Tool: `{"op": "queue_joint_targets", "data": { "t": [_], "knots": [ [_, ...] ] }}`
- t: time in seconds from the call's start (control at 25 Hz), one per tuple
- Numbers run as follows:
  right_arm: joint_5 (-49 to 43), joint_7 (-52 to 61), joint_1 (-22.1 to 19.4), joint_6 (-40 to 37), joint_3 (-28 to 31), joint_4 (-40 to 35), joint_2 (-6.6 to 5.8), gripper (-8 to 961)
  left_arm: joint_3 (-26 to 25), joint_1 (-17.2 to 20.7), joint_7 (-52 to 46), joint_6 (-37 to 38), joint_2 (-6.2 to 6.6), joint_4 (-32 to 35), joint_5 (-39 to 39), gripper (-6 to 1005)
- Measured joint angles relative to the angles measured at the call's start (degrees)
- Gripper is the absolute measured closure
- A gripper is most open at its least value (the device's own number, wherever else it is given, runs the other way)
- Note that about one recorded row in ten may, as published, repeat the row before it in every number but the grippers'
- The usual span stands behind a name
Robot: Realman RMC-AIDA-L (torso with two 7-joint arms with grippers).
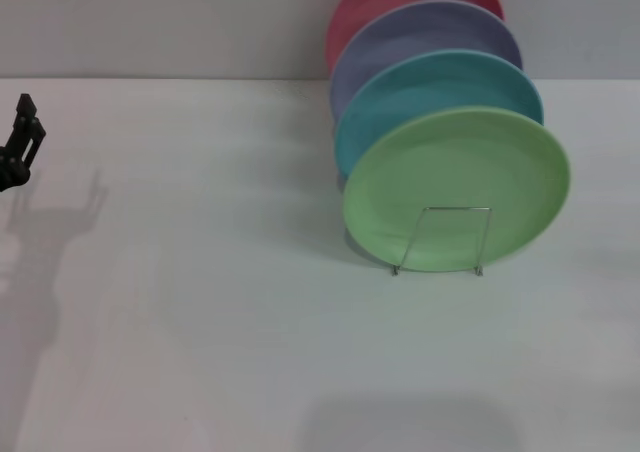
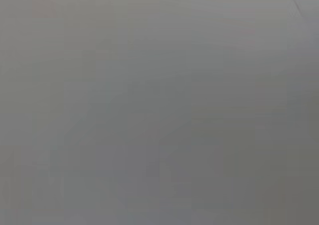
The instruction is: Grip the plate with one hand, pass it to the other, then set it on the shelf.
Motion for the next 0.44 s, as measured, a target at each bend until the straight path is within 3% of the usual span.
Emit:
{"op": "queue_joint_targets", "data": {
  "t": [0.2,0.44],
  "knots": [
    [0.48,0.06,0.97,-1.07,0.41,-1.9,0.0,118,0.25,-1.64,0.0,2.18,-0.09,4.02,-0.16,197],
    [0.27,-1.19,0.85,-0.2,-0.02,-2.77,0.0,118,0.3,-2.33,-0.02,2.56,-0.15,5.96,-0.26,197]
  ]
}}
